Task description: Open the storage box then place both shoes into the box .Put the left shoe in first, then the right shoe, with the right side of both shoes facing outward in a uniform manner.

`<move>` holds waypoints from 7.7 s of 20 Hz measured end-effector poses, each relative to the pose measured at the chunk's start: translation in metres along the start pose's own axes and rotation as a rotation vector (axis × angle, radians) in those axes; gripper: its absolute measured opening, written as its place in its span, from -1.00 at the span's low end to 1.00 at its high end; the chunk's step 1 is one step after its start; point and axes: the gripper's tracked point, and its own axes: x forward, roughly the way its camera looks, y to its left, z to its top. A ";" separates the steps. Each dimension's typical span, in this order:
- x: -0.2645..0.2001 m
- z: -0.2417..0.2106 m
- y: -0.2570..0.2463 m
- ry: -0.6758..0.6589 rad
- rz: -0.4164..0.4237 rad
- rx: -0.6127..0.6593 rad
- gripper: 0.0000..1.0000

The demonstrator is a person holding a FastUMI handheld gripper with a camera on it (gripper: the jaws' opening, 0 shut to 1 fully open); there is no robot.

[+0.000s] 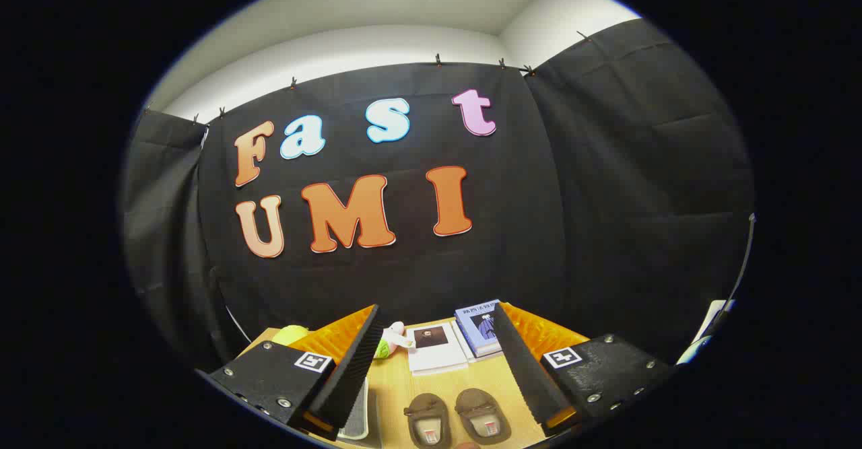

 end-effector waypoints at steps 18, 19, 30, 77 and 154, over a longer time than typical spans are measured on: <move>0.014 -0.036 0.033 0.068 0.069 0.056 0.97; 0.014 -0.035 0.035 0.069 0.074 0.055 0.97; 0.028 -0.064 0.069 0.148 0.175 0.161 0.97; 0.024 -0.311 0.170 0.824 0.481 0.775 0.54; 0.048 -0.210 0.083 0.496 0.188 0.119 0.96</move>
